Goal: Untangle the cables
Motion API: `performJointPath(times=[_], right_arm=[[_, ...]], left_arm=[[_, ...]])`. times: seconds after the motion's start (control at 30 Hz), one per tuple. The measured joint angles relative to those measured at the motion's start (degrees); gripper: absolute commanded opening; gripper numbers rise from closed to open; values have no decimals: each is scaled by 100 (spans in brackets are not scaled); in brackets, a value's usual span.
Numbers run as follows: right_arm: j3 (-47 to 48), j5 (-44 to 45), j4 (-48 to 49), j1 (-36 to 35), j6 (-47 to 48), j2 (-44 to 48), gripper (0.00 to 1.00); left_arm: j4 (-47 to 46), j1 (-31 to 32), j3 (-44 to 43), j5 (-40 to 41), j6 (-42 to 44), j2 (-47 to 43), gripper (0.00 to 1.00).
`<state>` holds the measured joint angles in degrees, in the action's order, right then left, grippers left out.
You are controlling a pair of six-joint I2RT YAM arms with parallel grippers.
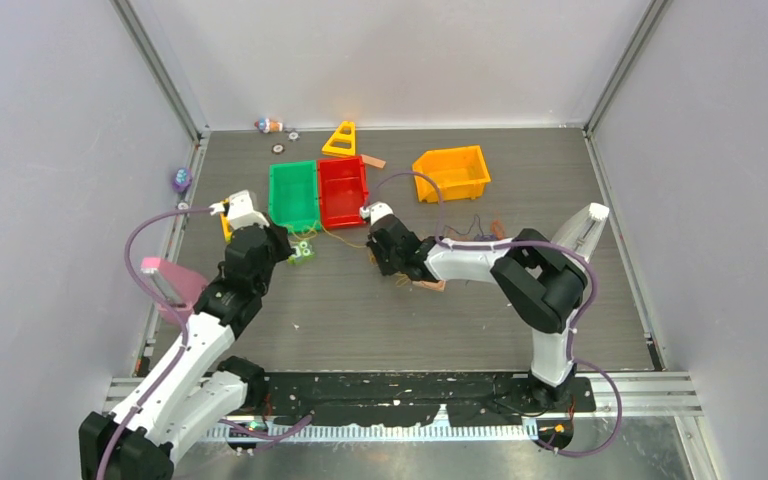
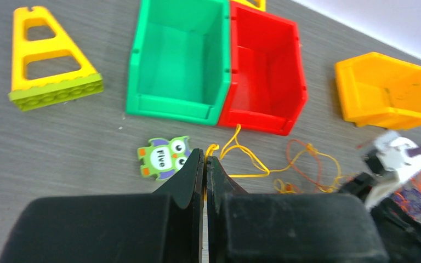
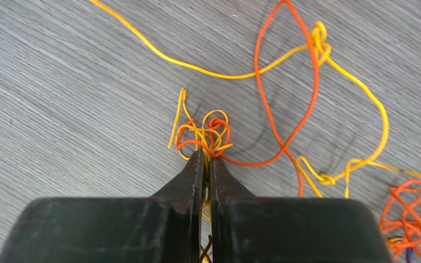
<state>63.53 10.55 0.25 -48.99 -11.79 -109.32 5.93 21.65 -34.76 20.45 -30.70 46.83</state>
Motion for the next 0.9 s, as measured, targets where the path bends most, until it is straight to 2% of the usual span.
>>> performJointPath(times=[0.13,0.33,0.47,0.57,0.67,0.77,0.83,0.9], right_arm=[[-420,177,164,-2,-4,367,5],[-1963,136,734,232,-74,2339,5],[-2712,15,1497,1231,-461,3600,5],[-3230,166,1757,2059,-870,4131,5],[-3451,374,1596,2529,-1217,4216,5],[-3451,411,1425,2673,-1432,4083,5],[-3449,350,1403,2677,-1493,3974,5],[-3429,208,1403,2677,-1517,3838,5]], left_arm=[[24,-63,273,433,-114,-129,0],[162,-190,479,1305,-354,-321,0],[319,-260,514,1812,-531,-369,0],[428,-284,551,2131,-656,-439,0],[422,-293,645,2267,-708,-546,0],[330,-297,732,2094,-601,-573,1],[190,-302,776,1670,-345,-562,14],[-35,-302,796,1003,0,-509,41]])
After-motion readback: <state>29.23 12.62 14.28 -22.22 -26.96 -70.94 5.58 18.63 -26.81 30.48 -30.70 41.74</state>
